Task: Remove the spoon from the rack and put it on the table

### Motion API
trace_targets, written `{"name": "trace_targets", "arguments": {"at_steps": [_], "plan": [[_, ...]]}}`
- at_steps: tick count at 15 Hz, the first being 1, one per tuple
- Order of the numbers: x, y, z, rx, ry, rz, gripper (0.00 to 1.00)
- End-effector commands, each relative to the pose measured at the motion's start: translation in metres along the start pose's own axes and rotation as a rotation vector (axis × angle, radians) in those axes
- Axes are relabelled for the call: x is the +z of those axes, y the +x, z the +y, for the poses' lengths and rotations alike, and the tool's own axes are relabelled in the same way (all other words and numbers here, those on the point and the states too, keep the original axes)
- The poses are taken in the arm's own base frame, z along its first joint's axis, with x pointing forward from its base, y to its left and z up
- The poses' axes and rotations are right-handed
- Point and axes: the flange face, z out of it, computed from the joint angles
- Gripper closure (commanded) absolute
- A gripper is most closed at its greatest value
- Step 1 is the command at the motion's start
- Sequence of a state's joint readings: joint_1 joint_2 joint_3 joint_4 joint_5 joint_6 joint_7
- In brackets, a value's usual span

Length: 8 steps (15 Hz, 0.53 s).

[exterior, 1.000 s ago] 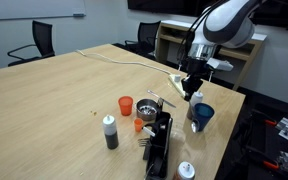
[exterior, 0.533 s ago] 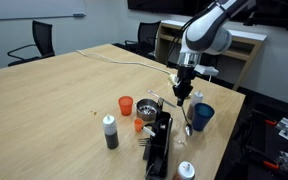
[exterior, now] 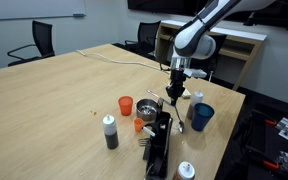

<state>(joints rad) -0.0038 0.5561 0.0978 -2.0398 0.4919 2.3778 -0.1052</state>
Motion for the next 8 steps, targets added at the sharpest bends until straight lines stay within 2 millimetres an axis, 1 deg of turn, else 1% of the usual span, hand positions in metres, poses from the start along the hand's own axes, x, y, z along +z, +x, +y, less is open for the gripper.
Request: {"name": "trace_targets", "arguments": {"at_steps": [1, 3, 4, 5, 6, 8], "plan": [[0.009, 0.015, 0.006, -0.004, 0.019, -0.055, 0.99], [0.012, 0.021, 0.009, 0.004, 0.025, -0.077, 0.99], [0.012, 0.023, 0.009, 0.006, 0.029, -0.088, 0.82], [0.011, 0.024, 0.009, 0.012, 0.033, -0.094, 0.71], [0.01, 0.026, 0.009, 0.015, 0.038, -0.096, 0.66], [0.008, 0.027, 0.009, 0.02, 0.043, -0.1, 0.51]]}}
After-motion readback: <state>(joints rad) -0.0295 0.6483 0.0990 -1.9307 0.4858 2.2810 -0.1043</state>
